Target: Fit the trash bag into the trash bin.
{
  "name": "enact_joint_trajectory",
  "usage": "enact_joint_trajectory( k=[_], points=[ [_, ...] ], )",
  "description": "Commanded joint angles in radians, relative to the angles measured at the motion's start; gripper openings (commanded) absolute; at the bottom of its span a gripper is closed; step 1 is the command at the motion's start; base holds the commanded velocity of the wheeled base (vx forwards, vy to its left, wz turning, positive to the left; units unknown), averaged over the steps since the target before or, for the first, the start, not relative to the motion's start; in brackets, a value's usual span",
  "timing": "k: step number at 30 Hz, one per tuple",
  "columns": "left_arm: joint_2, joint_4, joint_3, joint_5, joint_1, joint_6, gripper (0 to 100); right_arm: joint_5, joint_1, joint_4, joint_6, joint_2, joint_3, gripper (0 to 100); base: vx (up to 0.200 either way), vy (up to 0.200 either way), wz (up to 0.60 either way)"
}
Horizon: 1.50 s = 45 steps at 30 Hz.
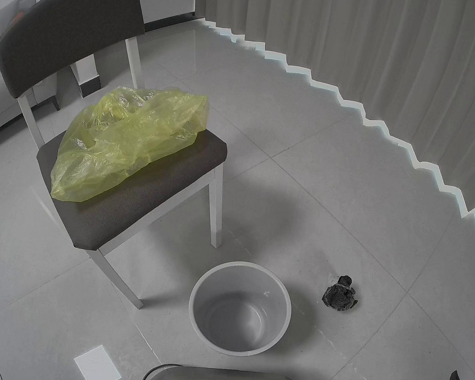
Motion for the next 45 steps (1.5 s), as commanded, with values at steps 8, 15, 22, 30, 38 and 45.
enact_joint_trajectory(
  k=[8, 15, 22, 30, 38, 45],
  points=[
    [0.560, 0.021, -0.224, 0.086, 0.001, 0.044, 100, -0.001, 0.000, 0.000, 0.007, -0.002, 0.016, 100, 0.000, 0.000, 0.00],
    [0.767, 0.016, -0.286, 0.118, -0.007, 0.045, 100, -0.006, 0.000, 0.000, 0.014, -0.004, 0.016, 100, 0.000, 0.000, 0.00],
    [0.998, -0.005, -0.382, 0.157, -0.034, 0.042, 100, -0.006, 0.000, 0.000, 0.014, -0.002, 0.016, 100, 0.000, 0.000, 0.00],
    [1.208, -0.088, -0.523, 0.242, -0.048, 0.068, 100, -0.006, 0.002, 0.000, 0.014, -0.002, 0.016, 100, 0.000, 0.000, 0.00],
    [1.279, -0.094, -0.557, 0.267, -0.088, 0.085, 100, -0.006, 0.000, 0.000, 0.014, -0.002, 0.016, 100, 0.000, 0.000, 0.00],
    [1.337, -0.096, -0.602, 0.279, -0.082, 0.117, 100, -0.006, 0.002, 0.000, 0.016, -0.002, 0.016, 100, 0.000, 0.000, 0.00]
  ],
)
